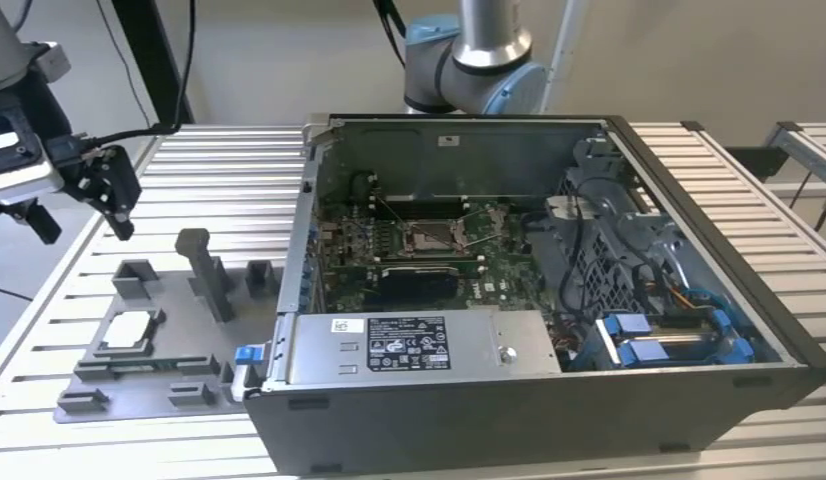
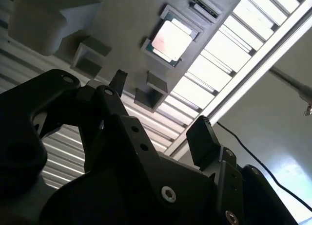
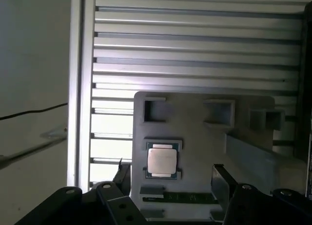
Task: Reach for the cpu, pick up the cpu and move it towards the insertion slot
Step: 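Pick up the cpu and move it towards the insertion slot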
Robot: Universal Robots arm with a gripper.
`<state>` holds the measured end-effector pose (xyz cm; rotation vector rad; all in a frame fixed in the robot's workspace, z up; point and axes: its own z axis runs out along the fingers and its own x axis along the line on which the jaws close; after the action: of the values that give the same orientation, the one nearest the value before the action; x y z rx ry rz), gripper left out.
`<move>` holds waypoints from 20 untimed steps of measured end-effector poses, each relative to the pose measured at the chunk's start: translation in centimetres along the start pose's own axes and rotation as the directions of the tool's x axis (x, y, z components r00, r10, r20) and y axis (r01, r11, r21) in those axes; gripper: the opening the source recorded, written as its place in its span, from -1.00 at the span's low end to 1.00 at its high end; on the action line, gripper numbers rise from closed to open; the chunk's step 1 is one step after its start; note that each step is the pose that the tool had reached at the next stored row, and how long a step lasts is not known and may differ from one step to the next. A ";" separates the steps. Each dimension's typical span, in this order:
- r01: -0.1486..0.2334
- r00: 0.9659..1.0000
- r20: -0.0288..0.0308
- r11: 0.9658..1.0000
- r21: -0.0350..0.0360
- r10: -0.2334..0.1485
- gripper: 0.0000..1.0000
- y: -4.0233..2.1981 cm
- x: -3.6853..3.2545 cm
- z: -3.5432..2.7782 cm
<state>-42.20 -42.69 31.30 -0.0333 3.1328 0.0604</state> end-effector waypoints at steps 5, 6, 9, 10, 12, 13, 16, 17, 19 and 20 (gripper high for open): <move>-0.001 1.000 0.000 1.000 0.000 0.001 1.00 -0.03 0.01 0.83; -0.001 1.000 0.000 1.000 0.000 0.001 1.00 -0.04 0.01 0.99; -0.001 1.000 -0.002 1.000 0.002 0.001 1.00 -0.05 0.01 1.32; -0.001 1.000 -0.002 1.000 0.002 0.001 1.00 -0.06 0.01 1.48; -0.001 1.000 -0.002 1.000 0.003 0.001 1.00 -0.07 0.01 1.84; -0.001 1.000 -0.002 1.000 0.003 0.001 1.00 -0.08 0.02 2.01; -0.001 1.000 -0.002 1.000 0.003 0.001 1.00 -0.10 0.02 2.56; -0.001 1.000 -0.002 1.000 0.003 0.001 1.00 -0.11 0.02 2.74; -0.001 1.000 -0.002 1.000 0.003 0.001 1.00 -0.12 0.03 3.09; -0.001 1.000 -0.002 1.000 0.003 0.001 1.00 -0.13 0.03 3.27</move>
<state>-42.19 -42.69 28.03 -0.0320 3.1346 0.0561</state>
